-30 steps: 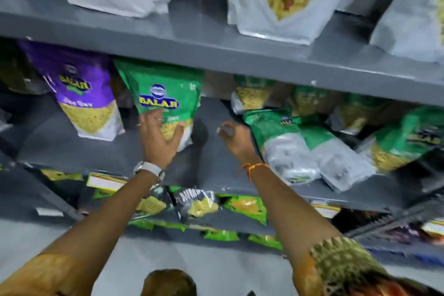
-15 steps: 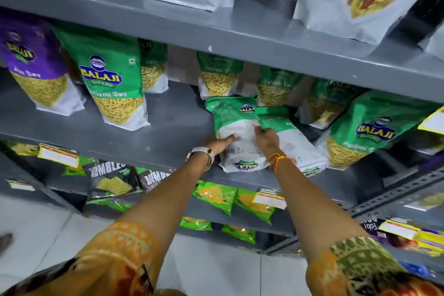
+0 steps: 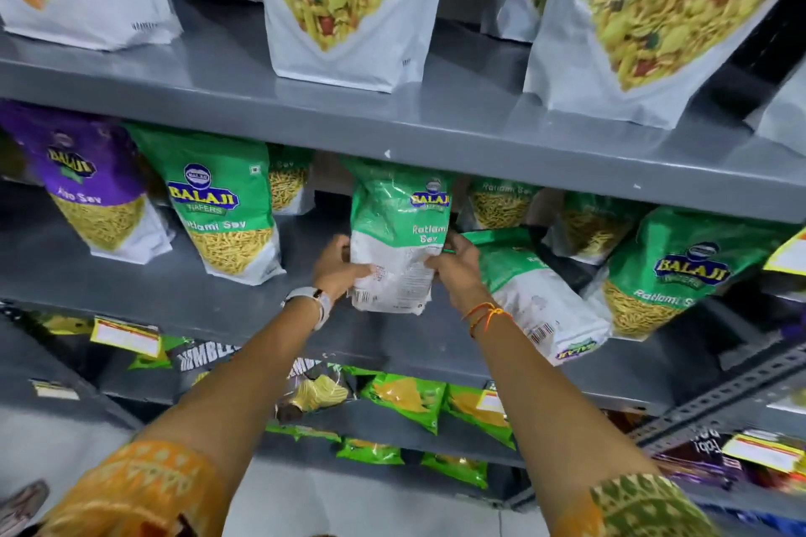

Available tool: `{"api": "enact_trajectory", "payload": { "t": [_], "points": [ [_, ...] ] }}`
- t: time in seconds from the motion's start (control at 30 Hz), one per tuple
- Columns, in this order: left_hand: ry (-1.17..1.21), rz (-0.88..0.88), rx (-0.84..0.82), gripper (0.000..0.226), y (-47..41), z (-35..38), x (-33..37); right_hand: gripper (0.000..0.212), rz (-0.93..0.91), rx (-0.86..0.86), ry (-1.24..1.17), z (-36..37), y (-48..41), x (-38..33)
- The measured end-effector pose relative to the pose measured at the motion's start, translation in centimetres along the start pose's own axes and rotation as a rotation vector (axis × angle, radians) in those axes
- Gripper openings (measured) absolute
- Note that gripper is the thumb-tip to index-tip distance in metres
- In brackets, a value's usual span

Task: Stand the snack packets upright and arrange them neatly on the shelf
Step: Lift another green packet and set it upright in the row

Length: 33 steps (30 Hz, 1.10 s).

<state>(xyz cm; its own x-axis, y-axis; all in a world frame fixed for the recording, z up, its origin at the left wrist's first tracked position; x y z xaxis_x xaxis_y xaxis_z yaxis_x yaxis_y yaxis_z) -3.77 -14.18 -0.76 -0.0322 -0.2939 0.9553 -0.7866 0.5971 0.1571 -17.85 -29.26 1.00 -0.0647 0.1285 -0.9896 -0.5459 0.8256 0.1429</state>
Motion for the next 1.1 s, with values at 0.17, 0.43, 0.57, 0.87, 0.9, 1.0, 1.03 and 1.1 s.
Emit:
{"api": "enact_trajectory", "payload": {
  "t": [0.17, 0.43, 0.57, 0.87, 0.9, 1.0, 1.03, 1.1],
  "points": [
    [-0.044, 0.106, -0.110, 0.033, -3.2, -1.1, -1.1, 0.047, -0.127, -0.001, 0.095, 0.8, -0.3, -0.3],
    [-0.092, 0.026, -0.347, 0.043, -5.1, -0.1, -4.1, 0.048, -0.171, 0.007, 0.194, 0.3, -0.2, 0.9],
    [0.153, -0.182, -0.387, 0.039, -4.6, -0.2, -3.6, 0.067, -0.131, 0.085, 0.190, 1.1, 1.5, 2.8],
    [0.443, -0.232, -0.357, 0.036, -5.3, 2.6, -1.9, 0.085, -0.112, 0.137, 0.392, 8.6, 7.3, 5.5],
    [0.441, -0.231, -0.354, 0.037, -5.2, 2.7, -2.0, 0.095, -0.094, 0.100, 0.407, 9.3, 7.0, 5.8],
    [0.318, -0.250, -0.232, 0.037, -4.9, 0.9, -4.0, 0.110, -0.086, 0.077, 0.371, 9.5, 5.9, 5.9],
    [0.290, -0.213, -0.210, 0.034, -4.5, 0.4, -3.9, 0.112, -0.090, 0.085, 0.358, 9.1, 5.5, 5.7],
    [0.204, -0.103, -0.185, 0.038, -3.9, -0.3, -3.4, 0.109, -0.087, 0.098, 0.316, 8.2, 4.4, 5.6]
  ]
}}
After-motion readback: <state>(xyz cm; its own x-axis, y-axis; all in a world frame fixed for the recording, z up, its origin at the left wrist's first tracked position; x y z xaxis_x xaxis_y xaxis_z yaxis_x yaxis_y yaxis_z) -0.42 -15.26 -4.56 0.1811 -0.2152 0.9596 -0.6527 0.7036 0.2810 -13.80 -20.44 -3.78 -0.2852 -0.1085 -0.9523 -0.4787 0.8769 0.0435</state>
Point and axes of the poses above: each hand's wrist, its own y-axis away from the middle knuckle, its own z-axis out of the palm, x = y × z, the point moved 9 cm from there along -y, towards the middle knuckle, and after that the axes turned 1 degree about -y, right-handed, at the moved point
